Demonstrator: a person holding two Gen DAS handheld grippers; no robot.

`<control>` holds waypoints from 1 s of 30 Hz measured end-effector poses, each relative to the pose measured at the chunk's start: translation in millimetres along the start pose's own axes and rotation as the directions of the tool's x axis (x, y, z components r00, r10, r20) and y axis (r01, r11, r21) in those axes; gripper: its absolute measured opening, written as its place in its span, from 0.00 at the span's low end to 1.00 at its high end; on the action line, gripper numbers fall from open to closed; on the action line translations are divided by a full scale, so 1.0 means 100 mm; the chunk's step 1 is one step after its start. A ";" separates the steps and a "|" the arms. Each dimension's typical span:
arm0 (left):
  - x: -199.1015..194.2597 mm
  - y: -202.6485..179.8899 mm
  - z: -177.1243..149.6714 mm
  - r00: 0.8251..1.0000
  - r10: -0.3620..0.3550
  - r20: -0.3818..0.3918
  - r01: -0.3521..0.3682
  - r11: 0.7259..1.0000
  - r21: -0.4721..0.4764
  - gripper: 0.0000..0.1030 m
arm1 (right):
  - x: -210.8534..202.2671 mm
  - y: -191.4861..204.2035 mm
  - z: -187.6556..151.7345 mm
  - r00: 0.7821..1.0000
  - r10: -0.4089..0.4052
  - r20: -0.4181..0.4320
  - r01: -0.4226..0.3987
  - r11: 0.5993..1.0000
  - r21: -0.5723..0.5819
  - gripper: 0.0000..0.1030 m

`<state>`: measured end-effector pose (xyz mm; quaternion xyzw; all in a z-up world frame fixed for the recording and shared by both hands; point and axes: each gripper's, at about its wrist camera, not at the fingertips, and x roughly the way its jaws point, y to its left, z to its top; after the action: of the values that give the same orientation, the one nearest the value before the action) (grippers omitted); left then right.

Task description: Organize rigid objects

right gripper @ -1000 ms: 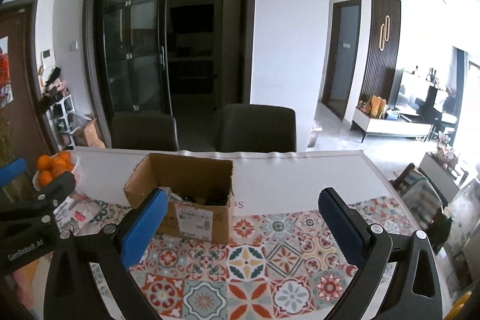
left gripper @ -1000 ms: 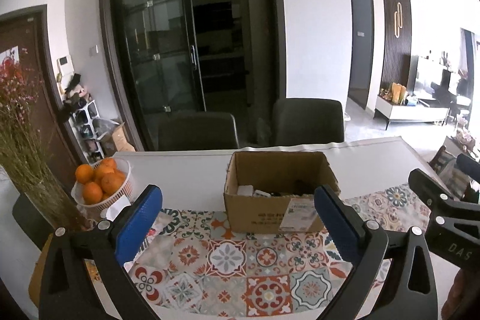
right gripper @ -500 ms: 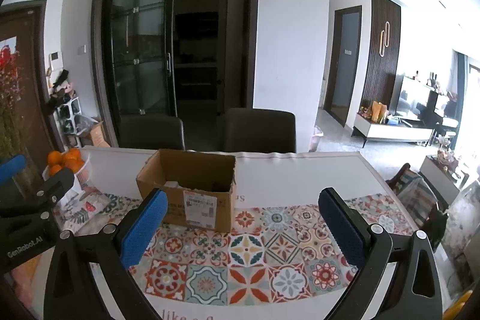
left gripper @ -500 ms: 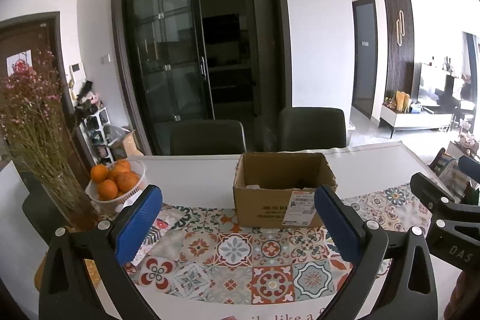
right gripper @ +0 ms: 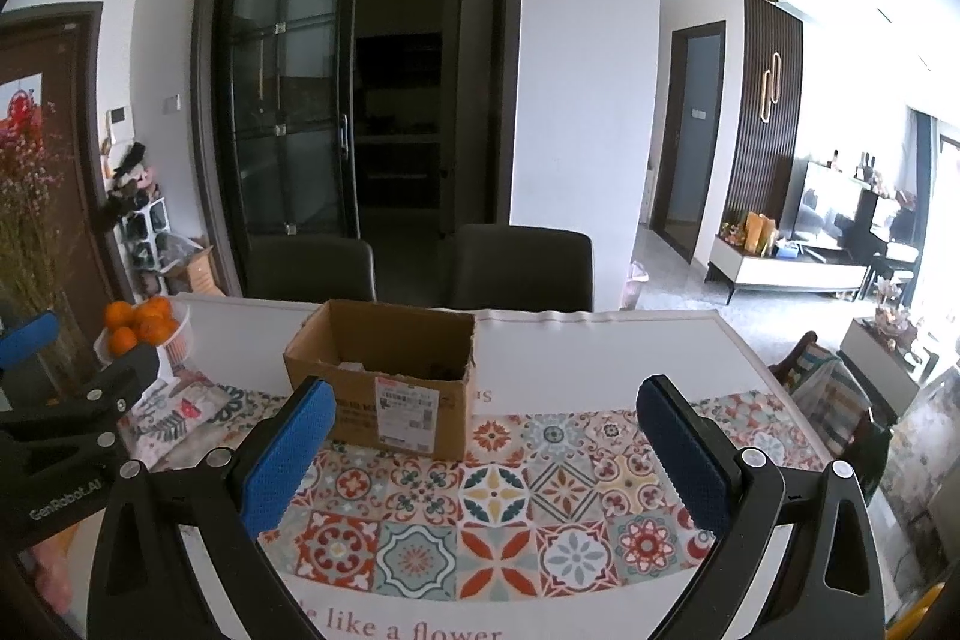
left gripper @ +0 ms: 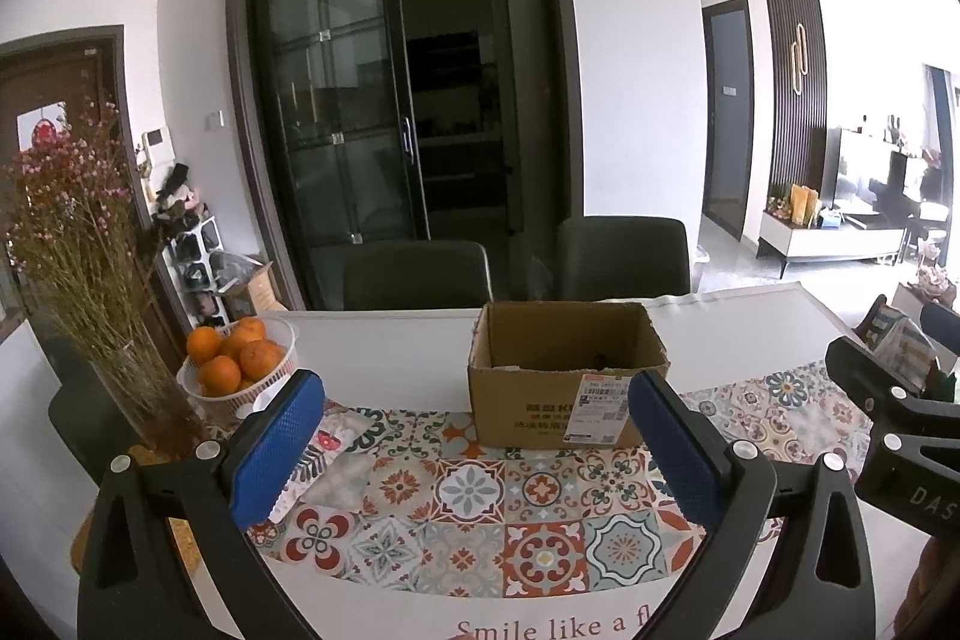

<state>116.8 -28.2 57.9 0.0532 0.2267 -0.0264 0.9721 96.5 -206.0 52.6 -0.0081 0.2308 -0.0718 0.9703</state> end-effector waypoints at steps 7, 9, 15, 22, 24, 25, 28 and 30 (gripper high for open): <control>-0.03 -0.02 0.01 1.000 0.001 0.010 -0.001 1.000 0.000 1.00 | -0.05 -0.01 0.02 1.000 0.002 0.012 -0.002 1.000 0.000 0.98; -0.04 -0.02 0.00 1.000 0.003 0.011 -0.003 1.000 0.001 1.00 | -0.06 0.00 0.01 1.000 -0.002 0.011 0.002 1.000 0.000 0.98; -0.10 -0.01 0.02 1.000 0.011 0.022 -0.011 1.000 0.003 1.00 | -0.07 -0.01 0.02 1.000 0.003 0.011 -0.003 1.000 0.005 0.98; -0.12 0.00 0.03 0.999 0.015 0.029 -0.015 1.000 0.006 1.00 | -0.09 -0.02 0.03 1.000 0.005 0.019 -0.005 1.000 0.005 0.98; -0.12 0.00 0.03 1.000 0.013 0.029 -0.013 1.000 0.006 1.00 | -0.09 -0.02 0.03 1.000 0.004 0.021 -0.004 1.000 0.006 0.98; -0.13 0.00 0.03 0.999 0.012 0.030 -0.013 1.000 0.006 1.00 | -0.09 -0.02 0.03 1.000 0.005 0.021 -0.005 1.000 0.006 0.98; -0.14 0.00 0.03 0.999 0.013 0.033 -0.013 1.000 0.005 1.00 | -0.09 -0.02 0.04 1.000 0.004 0.023 -0.004 1.000 0.008 0.98; -0.15 0.01 0.04 0.999 0.013 0.033 -0.013 1.000 0.004 1.00 | -0.09 -0.02 0.03 1.000 0.004 0.023 -0.005 1.000 0.007 0.98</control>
<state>105.5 -26.8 67.9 0.0565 0.2102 -0.0215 0.9758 89.3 -207.0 59.4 -0.0048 0.2193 -0.0704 0.9731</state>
